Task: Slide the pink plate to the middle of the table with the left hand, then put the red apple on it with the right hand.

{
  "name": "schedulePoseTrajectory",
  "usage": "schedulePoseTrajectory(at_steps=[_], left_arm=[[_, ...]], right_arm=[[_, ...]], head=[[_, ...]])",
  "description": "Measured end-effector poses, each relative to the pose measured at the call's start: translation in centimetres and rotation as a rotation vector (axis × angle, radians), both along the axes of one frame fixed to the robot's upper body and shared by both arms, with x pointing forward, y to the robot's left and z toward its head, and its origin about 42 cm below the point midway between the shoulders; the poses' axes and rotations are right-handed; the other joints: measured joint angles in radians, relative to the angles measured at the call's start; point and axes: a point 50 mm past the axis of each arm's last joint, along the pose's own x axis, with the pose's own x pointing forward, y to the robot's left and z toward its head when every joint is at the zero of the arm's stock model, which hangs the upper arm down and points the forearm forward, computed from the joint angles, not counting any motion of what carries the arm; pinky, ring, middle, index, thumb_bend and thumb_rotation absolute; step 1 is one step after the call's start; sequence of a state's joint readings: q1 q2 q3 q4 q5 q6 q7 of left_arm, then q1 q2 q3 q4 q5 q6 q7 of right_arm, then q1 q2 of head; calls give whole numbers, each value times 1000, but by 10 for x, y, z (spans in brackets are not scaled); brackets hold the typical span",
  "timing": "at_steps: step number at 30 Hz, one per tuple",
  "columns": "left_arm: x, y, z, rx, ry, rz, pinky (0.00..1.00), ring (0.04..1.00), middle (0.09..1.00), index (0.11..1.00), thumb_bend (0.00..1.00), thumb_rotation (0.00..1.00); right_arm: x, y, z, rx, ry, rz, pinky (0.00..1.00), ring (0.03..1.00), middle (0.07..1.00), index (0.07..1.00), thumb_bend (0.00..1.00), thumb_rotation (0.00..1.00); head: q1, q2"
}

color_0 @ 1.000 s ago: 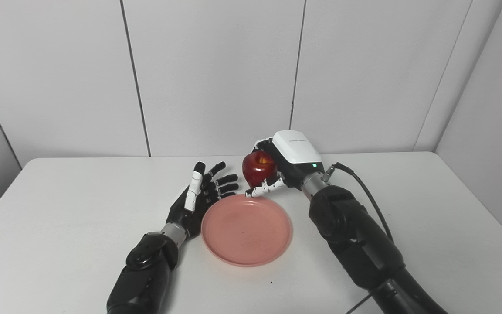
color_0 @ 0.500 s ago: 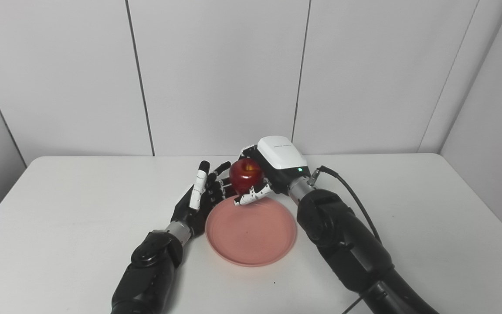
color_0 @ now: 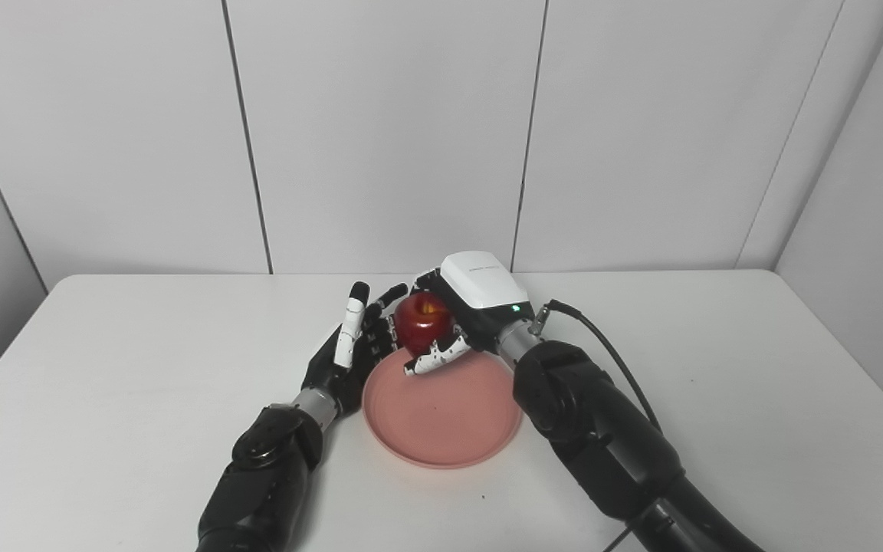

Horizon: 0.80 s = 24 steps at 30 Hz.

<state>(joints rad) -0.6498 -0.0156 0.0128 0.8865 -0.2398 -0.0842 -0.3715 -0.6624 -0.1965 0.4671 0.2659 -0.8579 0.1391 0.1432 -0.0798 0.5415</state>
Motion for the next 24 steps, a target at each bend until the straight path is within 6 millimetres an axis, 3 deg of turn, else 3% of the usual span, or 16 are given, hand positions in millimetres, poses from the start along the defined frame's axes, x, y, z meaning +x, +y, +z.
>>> schedulePoseTrajectory(at_steps=[7, 17, 20, 24], left_arm=[[0, 1, 0, 2, 0, 0, 827, 776, 765, 894, 941, 959], [3, -1, 1, 12, 4, -5, 826, 775, 773, 897, 953, 956], [5, -1, 1, 13, 4, -4, 818, 775, 775, 895, 963, 952], [5, -2, 0, 13, 4, -3, 816, 781, 782, 896, 972, 948]], right_arm=[[-6, -3, -14, -3, 29, -5, 191, 262, 349, 494, 505, 173], [-7, -8, -16, -26, 36, -11, 174, 238, 321, 494, 505, 173], [-8, -10, -19, -24, 45, -18, 213, 285, 374, 495, 503, 175], [-12, -13, -27, -26, 63, -25, 215, 287, 375, 496, 503, 174]], head=[[-12, 3], [-20, 3], [-21, 3], [-21, 3]])
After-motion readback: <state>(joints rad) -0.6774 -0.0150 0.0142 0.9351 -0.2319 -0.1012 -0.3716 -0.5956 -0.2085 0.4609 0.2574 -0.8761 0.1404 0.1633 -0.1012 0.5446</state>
